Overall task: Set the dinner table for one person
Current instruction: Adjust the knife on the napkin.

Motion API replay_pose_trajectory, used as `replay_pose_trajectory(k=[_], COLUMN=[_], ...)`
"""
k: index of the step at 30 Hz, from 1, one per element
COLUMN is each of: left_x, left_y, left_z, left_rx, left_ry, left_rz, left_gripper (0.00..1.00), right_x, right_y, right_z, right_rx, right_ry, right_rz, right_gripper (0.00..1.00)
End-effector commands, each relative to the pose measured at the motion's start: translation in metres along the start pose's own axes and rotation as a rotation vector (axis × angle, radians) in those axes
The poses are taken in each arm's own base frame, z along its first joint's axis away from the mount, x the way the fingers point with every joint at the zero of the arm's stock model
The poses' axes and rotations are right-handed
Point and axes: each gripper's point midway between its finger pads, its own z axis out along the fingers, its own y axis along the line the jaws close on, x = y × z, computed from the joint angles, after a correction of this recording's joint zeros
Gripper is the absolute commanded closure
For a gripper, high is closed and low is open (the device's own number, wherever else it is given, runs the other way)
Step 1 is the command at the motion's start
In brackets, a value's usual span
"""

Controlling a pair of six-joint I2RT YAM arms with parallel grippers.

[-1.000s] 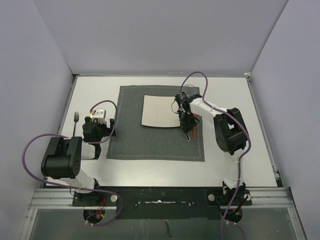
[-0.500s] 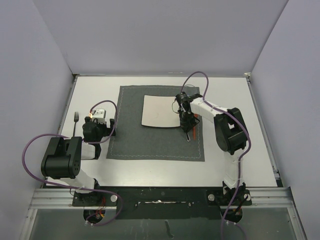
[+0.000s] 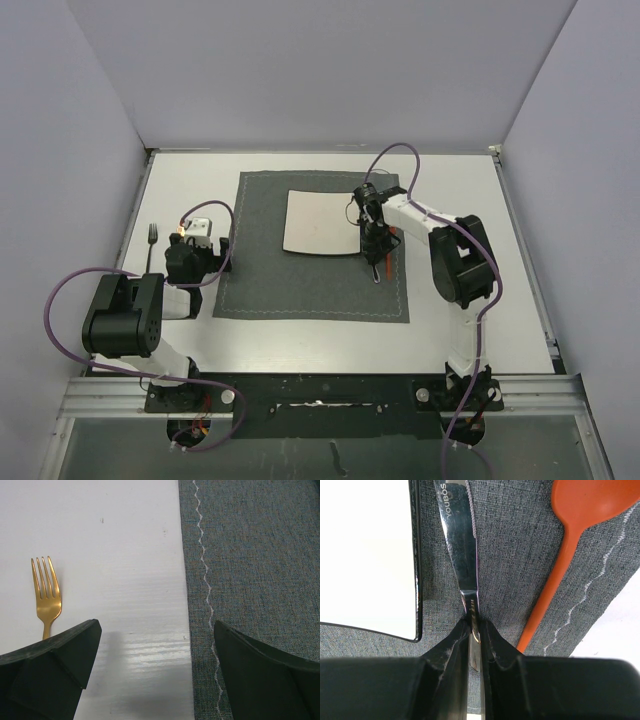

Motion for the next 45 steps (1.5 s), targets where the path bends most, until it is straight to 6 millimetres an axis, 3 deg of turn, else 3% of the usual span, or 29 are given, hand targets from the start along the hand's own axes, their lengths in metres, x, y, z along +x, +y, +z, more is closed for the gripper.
replay_pose_trajectory(k=[1,25,45], left_x=[-0.017,-0.017,-0.017], left_y=[0.003,0.003,0.004], left_z=[0.007,0.007,0.007], left_rx=[-0.01,-0.009,-0.01], left_ry=[-0.052,-0.051,-0.051], left_rz=[-0.01,-0.01,-0.01], left_gripper=[0.02,0.02,0.02], right_x=[-0.008,-0.021,-0.024], right_y=[-0.013,-0.012,-0.003], right_z=[0.008,0.001,-0.001], right_rx=[0.046,0.015,-0.009], right_ry=[-0.01,-0.022,-0.014], right_rz=[0.028,0.079,0.22], right_gripper=[1.0,1.0,1.0])
